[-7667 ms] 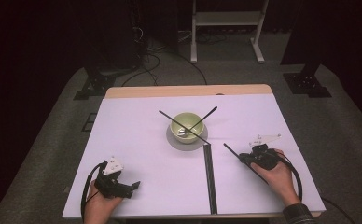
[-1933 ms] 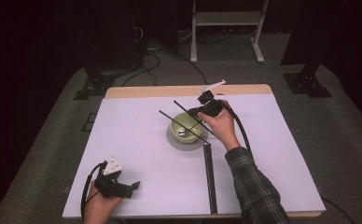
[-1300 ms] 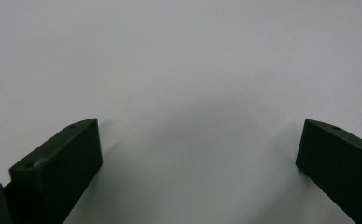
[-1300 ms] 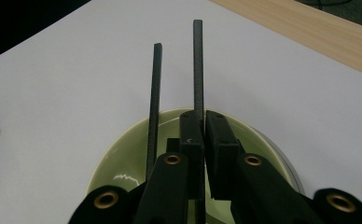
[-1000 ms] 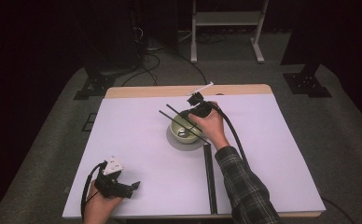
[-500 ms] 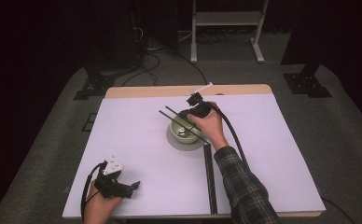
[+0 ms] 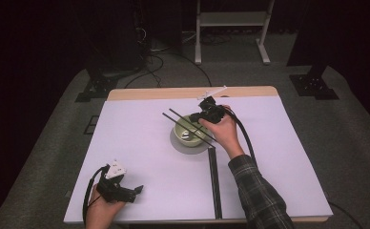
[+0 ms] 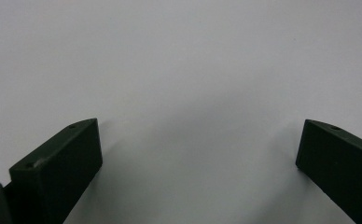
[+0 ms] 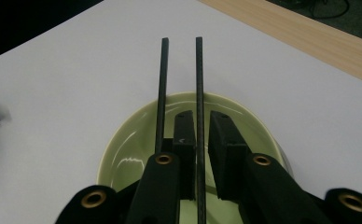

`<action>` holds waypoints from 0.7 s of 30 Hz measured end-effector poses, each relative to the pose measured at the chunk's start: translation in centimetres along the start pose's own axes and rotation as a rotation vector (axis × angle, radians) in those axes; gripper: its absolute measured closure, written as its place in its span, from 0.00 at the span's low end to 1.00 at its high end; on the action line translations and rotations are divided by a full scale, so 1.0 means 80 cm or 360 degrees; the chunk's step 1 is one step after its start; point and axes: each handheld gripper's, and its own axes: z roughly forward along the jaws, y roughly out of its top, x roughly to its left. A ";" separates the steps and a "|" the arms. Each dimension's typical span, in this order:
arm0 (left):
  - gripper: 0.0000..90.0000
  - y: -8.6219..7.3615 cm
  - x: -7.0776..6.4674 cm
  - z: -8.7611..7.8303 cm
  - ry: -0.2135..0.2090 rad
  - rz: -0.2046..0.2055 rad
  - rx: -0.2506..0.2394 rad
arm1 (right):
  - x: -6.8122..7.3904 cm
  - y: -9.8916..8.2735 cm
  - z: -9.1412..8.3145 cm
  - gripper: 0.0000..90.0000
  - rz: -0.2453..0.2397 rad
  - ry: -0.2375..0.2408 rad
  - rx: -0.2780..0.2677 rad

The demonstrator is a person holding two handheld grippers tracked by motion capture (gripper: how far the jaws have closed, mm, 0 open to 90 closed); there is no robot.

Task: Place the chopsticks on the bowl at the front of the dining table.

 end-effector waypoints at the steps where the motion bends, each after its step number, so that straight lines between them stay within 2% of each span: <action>1: 0.00 0.000 0.000 0.000 0.0000 0.0000 0.0000 | -0.001 -0.002 -0.002 0.91 0.0002 0.0000 -0.0003; 6: 0.00 0.000 0.000 0.000 0.0001 -0.0001 -0.0004 | -0.006 -0.013 -0.018 0.93 0.0010 -0.0021 -0.0017; 10: 0.00 0.000 0.000 0.000 0.0001 -0.0001 -0.0004 | -0.012 -0.024 -0.032 1.00 0.0028 -0.0039 -0.0018; 21: 0.00 0.000 0.000 0.000 0.0002 -0.0001 -0.0004 | -0.025 -0.055 -0.056 1.00 0.0054 -0.0061 -0.0005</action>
